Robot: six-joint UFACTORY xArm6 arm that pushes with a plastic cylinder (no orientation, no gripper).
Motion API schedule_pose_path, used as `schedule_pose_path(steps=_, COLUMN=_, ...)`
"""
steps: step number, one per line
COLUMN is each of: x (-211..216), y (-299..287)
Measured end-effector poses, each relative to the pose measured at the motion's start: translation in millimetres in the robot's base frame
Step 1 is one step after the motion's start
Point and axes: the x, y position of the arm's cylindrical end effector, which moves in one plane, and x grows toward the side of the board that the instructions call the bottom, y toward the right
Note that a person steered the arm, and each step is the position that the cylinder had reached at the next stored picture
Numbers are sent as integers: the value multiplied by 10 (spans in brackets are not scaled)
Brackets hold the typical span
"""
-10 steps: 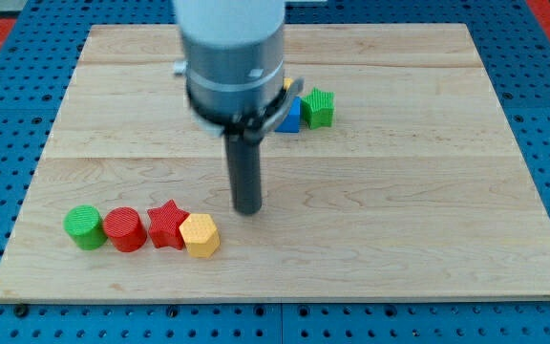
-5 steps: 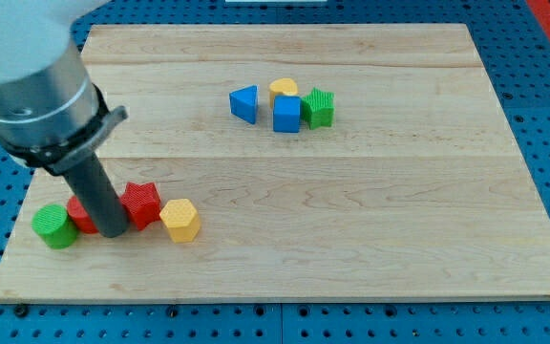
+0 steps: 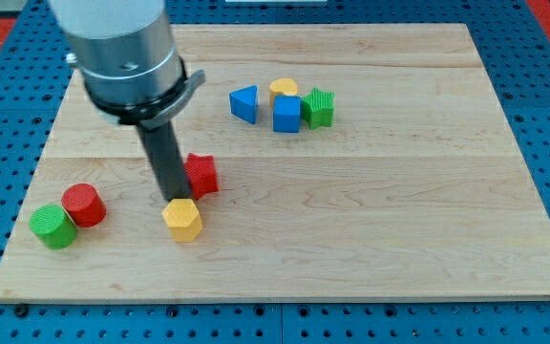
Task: Push the red star to the left of the yellow heart
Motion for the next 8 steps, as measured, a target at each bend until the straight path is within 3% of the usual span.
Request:
schedule_pose_path(steps=2, x=-43, y=807)
schedule_pose_path(steps=3, x=-150, y=898)
schedule_pose_path(steps=5, x=-583, y=-8)
schedule_pose_path(steps=7, x=-319, y=-286)
schedule_pose_path(steps=8, x=-653, y=-428)
